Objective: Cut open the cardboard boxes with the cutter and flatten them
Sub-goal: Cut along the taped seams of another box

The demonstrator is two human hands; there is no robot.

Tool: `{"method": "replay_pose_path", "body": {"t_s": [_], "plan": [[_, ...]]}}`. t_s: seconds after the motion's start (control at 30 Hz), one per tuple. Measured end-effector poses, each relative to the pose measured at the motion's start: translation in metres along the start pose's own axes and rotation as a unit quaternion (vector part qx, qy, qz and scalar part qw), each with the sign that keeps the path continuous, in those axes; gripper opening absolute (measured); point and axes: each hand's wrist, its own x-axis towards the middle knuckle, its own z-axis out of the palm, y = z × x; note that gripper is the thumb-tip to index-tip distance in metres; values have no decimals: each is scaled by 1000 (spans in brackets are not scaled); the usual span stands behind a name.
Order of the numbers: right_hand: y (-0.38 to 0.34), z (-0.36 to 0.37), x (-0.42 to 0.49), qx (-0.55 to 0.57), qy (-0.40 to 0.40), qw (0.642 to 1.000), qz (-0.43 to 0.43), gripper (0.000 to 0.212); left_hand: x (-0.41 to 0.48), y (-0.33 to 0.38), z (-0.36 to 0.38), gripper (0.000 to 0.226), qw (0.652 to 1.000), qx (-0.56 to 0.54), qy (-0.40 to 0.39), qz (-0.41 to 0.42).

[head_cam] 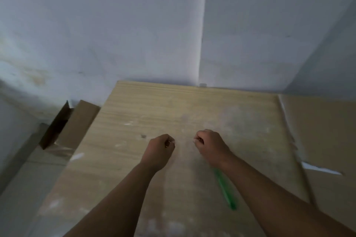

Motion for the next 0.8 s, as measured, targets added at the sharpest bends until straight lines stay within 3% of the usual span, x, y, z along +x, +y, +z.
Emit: {"method": "replay_pose_path", "body": {"t_s": [0.3,0.53,0.8], "plan": [[-198,136,76,60,-66,996,0,32,19,-164,-185,9,998,48,20,-44],[-279,206,146,27,-101,993,-57,11,27,-253,-260,10,991,4,79,-106],[-351,318,191,-30,-143,989,-2,24,44,-369,-314,10,992,9,34,-121]]}}
